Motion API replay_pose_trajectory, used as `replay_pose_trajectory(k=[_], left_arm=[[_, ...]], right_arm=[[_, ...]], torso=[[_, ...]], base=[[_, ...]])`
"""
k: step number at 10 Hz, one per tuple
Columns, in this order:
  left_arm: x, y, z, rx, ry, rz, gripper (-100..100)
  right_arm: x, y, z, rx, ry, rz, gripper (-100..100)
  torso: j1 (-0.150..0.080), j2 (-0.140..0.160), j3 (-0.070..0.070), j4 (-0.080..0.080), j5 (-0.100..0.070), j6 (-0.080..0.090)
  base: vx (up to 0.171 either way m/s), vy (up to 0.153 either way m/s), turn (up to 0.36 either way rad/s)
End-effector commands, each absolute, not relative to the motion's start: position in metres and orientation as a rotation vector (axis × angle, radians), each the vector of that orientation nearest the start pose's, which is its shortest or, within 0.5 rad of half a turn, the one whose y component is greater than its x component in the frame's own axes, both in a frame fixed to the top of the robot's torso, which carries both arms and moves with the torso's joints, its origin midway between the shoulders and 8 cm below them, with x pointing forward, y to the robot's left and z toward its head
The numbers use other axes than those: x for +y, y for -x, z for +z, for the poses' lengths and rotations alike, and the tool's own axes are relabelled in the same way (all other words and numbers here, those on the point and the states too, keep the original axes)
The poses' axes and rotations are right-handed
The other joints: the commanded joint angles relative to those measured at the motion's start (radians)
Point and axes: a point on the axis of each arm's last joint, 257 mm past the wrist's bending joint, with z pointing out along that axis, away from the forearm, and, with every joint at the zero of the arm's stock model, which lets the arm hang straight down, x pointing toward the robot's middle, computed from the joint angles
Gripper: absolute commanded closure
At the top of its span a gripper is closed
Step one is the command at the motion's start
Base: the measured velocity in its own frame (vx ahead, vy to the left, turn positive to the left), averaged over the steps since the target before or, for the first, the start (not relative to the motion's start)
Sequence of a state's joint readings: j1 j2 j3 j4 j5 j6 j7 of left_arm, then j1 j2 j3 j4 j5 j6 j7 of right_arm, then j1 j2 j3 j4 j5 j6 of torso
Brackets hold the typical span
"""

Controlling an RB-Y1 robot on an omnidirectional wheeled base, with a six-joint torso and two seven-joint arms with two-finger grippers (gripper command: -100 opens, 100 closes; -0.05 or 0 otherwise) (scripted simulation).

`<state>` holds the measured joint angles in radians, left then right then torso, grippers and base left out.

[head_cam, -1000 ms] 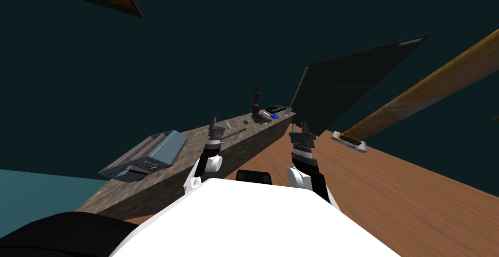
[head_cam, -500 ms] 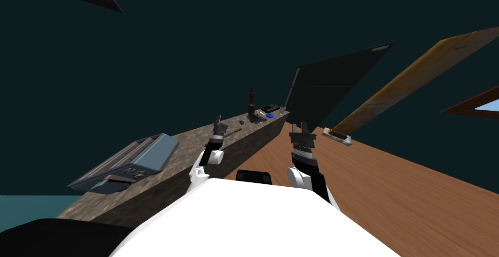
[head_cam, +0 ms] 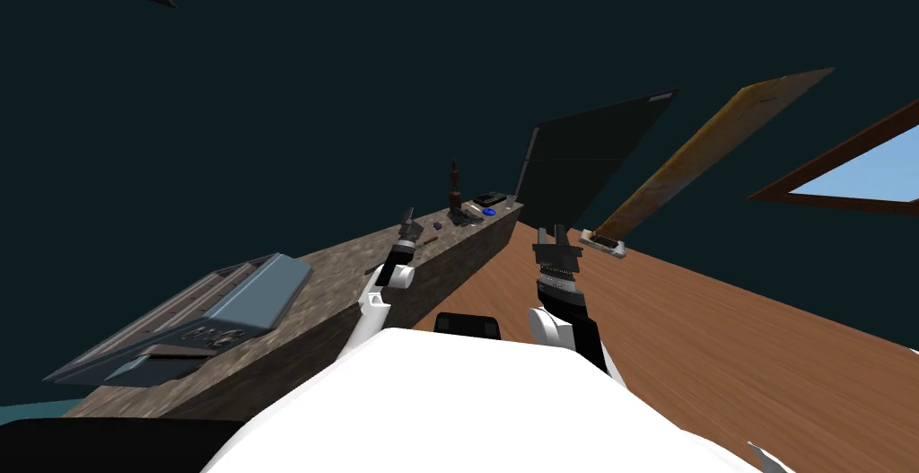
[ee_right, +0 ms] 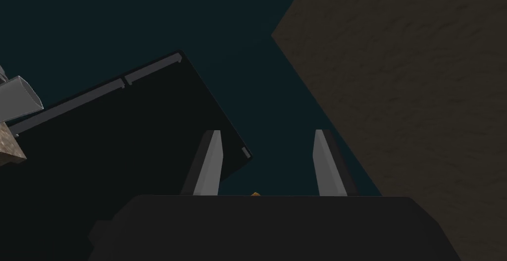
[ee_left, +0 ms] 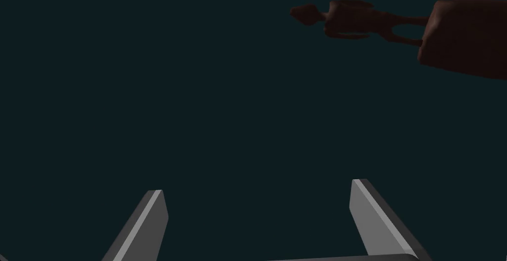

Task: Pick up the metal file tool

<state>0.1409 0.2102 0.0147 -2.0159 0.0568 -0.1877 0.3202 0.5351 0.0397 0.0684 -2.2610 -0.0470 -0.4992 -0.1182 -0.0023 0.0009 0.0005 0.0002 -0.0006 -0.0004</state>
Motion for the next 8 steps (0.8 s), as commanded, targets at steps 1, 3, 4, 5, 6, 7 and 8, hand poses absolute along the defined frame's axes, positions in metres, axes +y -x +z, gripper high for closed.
replay_pose_trajectory(k=[1,3,4,5,6,7,8], left_arm=[[0.263,-0.49,-0.028,0.855,0.937,-1.582,-100],[0.264,-0.507,-0.032,0.872,0.977,-1.582,-100],[0.263,-0.511,-0.034,0.882,0.992,-1.575,-100],[0.266,-0.525,-0.04,0.894,1.033,-1.573,-100],[0.266,-0.528,-0.042,0.904,1.048,-1.566,-100],[0.269,-0.543,-0.047,0.912,1.09,-1.565,-100],[0.269,-0.545,-0.049,0.921,1.104,-1.557,-100]], right_arm=[[-0.271,-0.347,0.005,0.544,-0.812,1.482,0],[-0.271,-0.347,0.005,0.544,-0.812,1.482,0],[-0.271,-0.347,0.005,0.544,-0.812,1.482,0],[-0.271,-0.347,0.005,0.544,-0.812,1.482,0],[-0.271,-0.347,0.005,0.544,-0.812,1.482,0],[-0.271,-0.347,0.005,0.544,-0.812,1.482,0],[-0.271,-0.347,0.005,0.544,-0.812,1.482,0]], torso=[[0.0,0.0,0.0,0.0,0.0,0.0],[0.0,0.0,0.0,0.0,0.0,0.0],[0.0,0.0,0.0,0.0,0.0,0.0],[0.0,0.0,0.0,0.0,0.0,0.0],[0.0,0.0,0.0,0.0,0.0,0.0],[0.001,0.0,0.0,0.0,0.0,0.0],[0.0,0.0,0.0,0.0,0.0,0.0]], base=[[-0.009,-0.035,-0.143],[-0.01,-0.037,-0.1],[-0.008,-0.033,-0.062],[-0.012,-0.035,-0.122],[-0.009,-0.023,-0.069],[-0.006,-0.029,-0.126],[-0.006,-0.022,-0.072]])
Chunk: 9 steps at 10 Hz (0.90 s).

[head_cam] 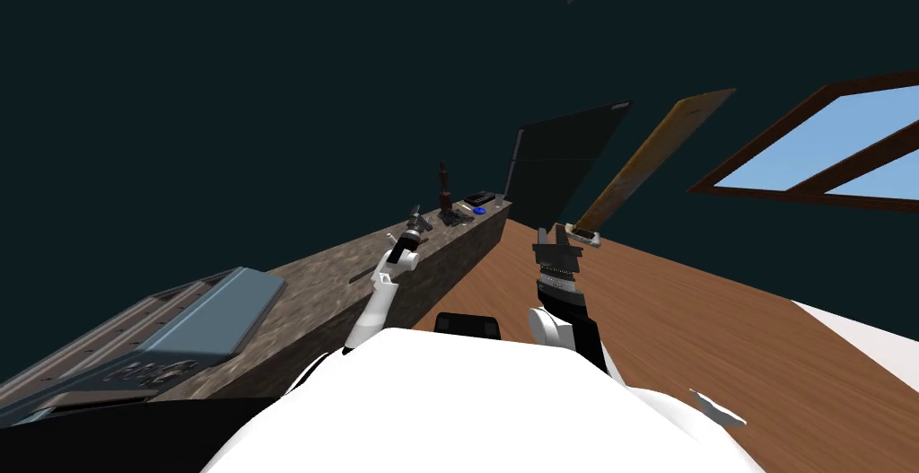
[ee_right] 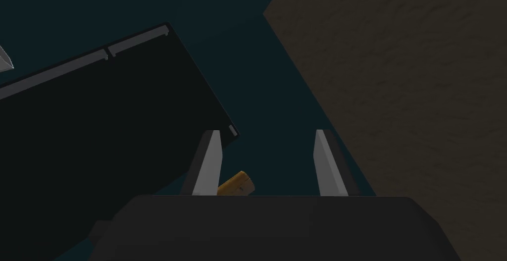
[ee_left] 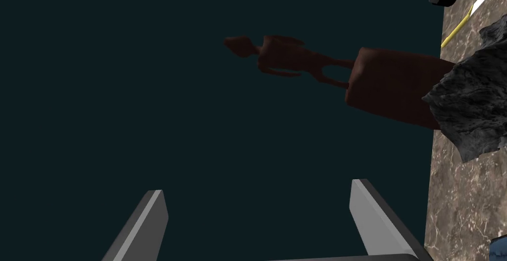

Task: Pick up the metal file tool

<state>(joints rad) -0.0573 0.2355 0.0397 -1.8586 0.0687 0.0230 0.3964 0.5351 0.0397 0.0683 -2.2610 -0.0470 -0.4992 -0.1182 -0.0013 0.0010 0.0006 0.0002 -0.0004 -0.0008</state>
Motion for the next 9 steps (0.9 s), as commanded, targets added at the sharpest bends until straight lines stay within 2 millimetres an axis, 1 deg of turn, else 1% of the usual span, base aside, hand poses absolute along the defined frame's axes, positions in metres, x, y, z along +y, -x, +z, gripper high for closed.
replay_pose_trajectory(k=[1,2,3,4,5,6,8,9], left_arm=[[0.269,-0.546,-0.051,0.926,1.111,-1.553,-100],[0.272,-0.561,-0.058,0.936,1.163,-1.547,-100],[0.273,-0.563,-0.062,0.947,1.181,-1.536,-100],[0.276,-0.577,-0.066,0.95,1.225,-1.534,-100],[0.277,-0.579,-0.072,0.965,1.251,-1.518,-100],[0.28,-0.591,-0.075,0.964,1.292,-1.516,-100],[0.282,-0.595,-0.087,0.988,1.336,-1.487,-100],[0.285,-0.608,-0.09,0.99,1.383,-1.481,-100]], right_arm=[[-0.271,-0.347,0.005,0.544,-0.812,1.482,0],[-0.271,-0.347,0.005,0.544,-0.812,1.482,0],[-0.271,-0.347,0.005,0.544,-0.812,1.482,0],[-0.271,-0.347,0.005,0.544,-0.812,1.482,0],[-0.271,-0.347,0.005,0.544,-0.812,1.482,0],[-0.271,-0.347,0.005,0.544,-0.812,1.482,0],[-0.271,-0.347,0.005,0.544,-0.812,1.482,0],[-0.271,-0.347,0.005,0.544,-0.812,1.482,0]], torso=[[0.0,0.0,0.0,0.0,0.0,0.0],[0.001,0.0,0.0,0.0,0.0,0.0],[0.001,0.0,0.0,0.0,0.0,0.001],[0.001,0.0,0.0,0.0,0.0,0.0],[0.0,0.0,0.0,0.0,0.0,0.0],[0.001,0.0,0.0,0.0,0.0,0.0],[0.001,0.0,0.0,0.0,0.0,0.0],[0.002,0.0,0.0,0.0,0.0,0.0]], base=[[-0.004,-0.008,0.012],[-0.008,-0.014,-0.109],[-0.008,-0.013,-0.086],[-0.012,-0.017,-0.128],[-0.01,-0.012,-0.06],[-0.013,-0.01,-0.119],[-0.008,-0.001,-0.021],[-0.007,0.0,-0.106]])
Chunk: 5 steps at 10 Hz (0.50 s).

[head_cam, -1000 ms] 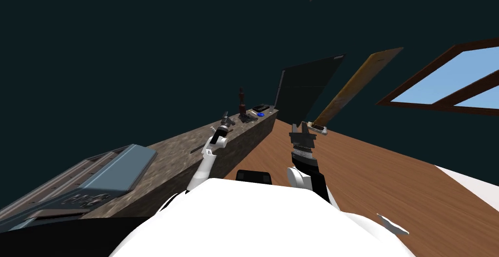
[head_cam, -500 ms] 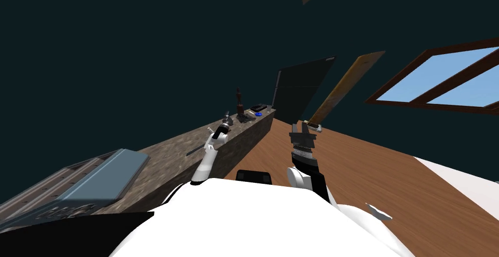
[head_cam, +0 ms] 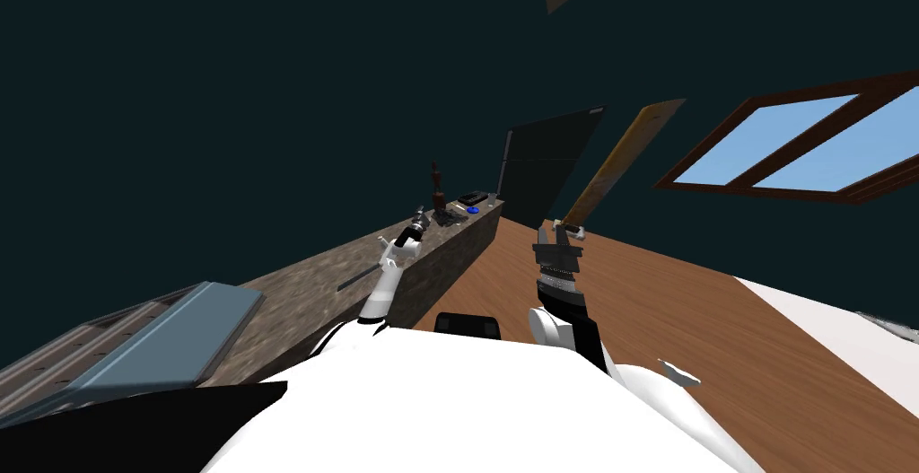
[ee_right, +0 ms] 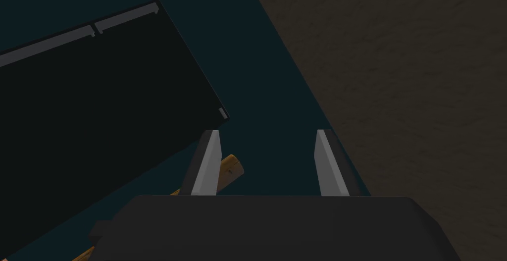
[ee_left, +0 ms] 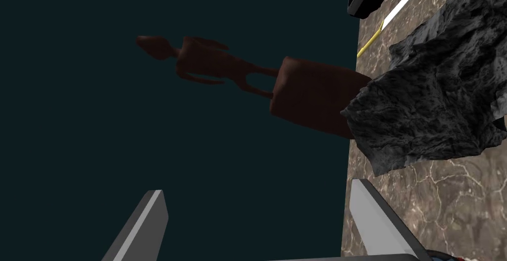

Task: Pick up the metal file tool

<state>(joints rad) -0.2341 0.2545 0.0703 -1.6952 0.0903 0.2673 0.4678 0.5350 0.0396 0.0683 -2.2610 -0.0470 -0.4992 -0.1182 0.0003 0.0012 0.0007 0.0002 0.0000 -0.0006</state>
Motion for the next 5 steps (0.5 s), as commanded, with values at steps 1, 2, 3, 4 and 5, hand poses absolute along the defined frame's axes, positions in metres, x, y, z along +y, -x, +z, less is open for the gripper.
replay_pose_trajectory(k=[1,2,3,4,5], left_arm=[[0.287,-0.608,-0.099,1.004,1.412,-1.46,-100],[0.288,-0.609,-0.101,1.008,1.42,-1.454,-100],[0.293,-0.621,-0.107,1.011,1.474,-1.439,-100],[0.294,-0.62,-0.114,1.023,1.499,-1.42,-100],[0.294,-0.62,-0.116,1.028,1.508,-1.414,-100]], right_arm=[[-0.271,-0.347,0.005,0.544,-0.812,1.482,0],[-0.271,-0.347,0.005,0.544,-0.812,1.482,0],[-0.271,-0.347,0.005,0.544,-0.812,1.482,0],[-0.271,-0.347,0.005,0.544,-0.812,1.482,0],[-0.271,-0.347,0.005,0.544,-0.812,1.482,0]], torso=[[0.0,0.0,0.0,0.0,0.0,0.0],[0.0,0.0,0.0,0.0,0.0,0.0],[0.0,0.0,0.0,0.0,0.0,-0.001],[0.0,0.0,0.0,0.0,0.0,0.0],[0.001,0.0,0.0,0.0,0.0,-0.001]], base=[[-0.01,0.004,-0.073],[-0.005,0.003,0.008],[-0.011,0.004,-0.093],[-0.012,0.007,-0.066],[-0.005,0.004,0.004]])
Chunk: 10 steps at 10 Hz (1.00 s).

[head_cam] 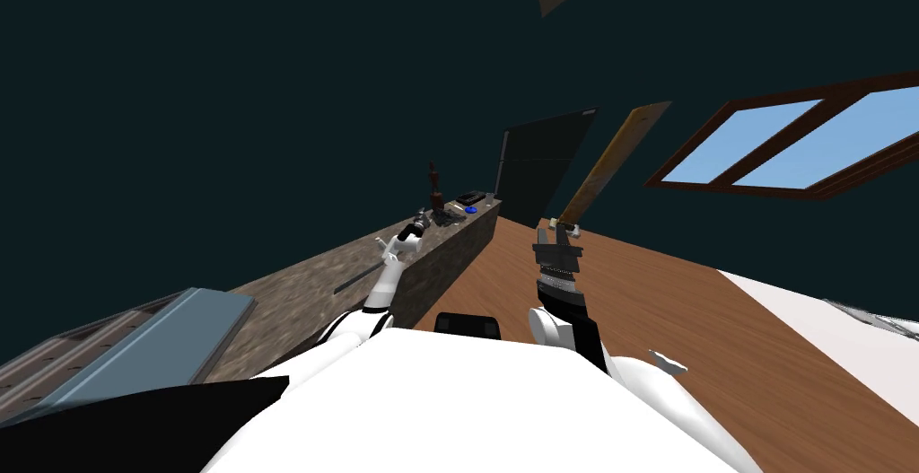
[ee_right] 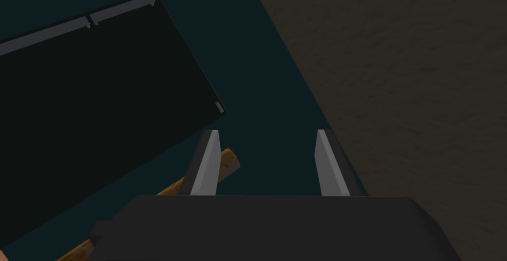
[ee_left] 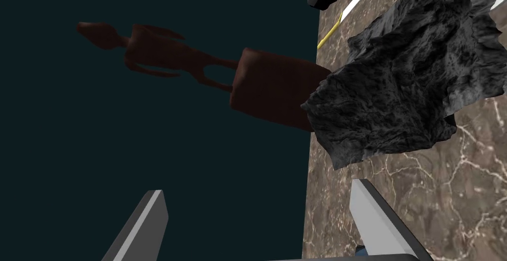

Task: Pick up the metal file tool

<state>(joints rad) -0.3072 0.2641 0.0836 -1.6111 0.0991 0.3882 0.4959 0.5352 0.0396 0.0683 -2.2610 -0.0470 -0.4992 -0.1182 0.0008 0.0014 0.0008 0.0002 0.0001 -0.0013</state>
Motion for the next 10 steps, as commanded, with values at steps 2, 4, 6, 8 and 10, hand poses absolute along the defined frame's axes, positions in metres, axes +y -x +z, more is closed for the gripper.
replay_pose_trajectory(k=[2,4,6,8,10], left_arm=[[0.302,-0.63,-0.129,1.04,1.587,-1.375,-100],[0.309,-0.639,-0.136,1.043,1.65,-1.345,-100],[0.311,-0.637,-0.148,1.06,1.688,-1.313,-100],[0.321,-0.642,-0.162,1.067,1.769,-1.263,-100],[0.33,-0.646,-0.169,1.065,1.834,-1.224,-100]], right_arm=[[-0.271,-0.347,0.005,0.544,-0.812,1.482,0],[-0.271,-0.347,0.005,0.544,-0.812,1.482,0],[-0.271,-0.347,0.005,0.544,-0.812,1.482,0],[-0.271,-0.347,0.005,0.544,-0.812,1.482,0],[-0.271,-0.347,0.005,0.544,-0.812,1.482,0]], torso=[[0.0,0.0,0.0,0.0,0.0,0.001],[0.0,0.0,0.0,0.0,0.0,0.0],[0.001,0.0,0.0,0.0,0.0,0.0],[0.001,0.0,0.0,0.0,0.0,0.0],[0.0,0.0,0.0,0.0,0.0,0.0]], base=[[-0.014,0.01,-0.077],[-0.008,0.012,-0.031],[-0.012,0.013,-0.032],[-0.014,0.019,-0.061],[-0.011,0.016,-0.045]])
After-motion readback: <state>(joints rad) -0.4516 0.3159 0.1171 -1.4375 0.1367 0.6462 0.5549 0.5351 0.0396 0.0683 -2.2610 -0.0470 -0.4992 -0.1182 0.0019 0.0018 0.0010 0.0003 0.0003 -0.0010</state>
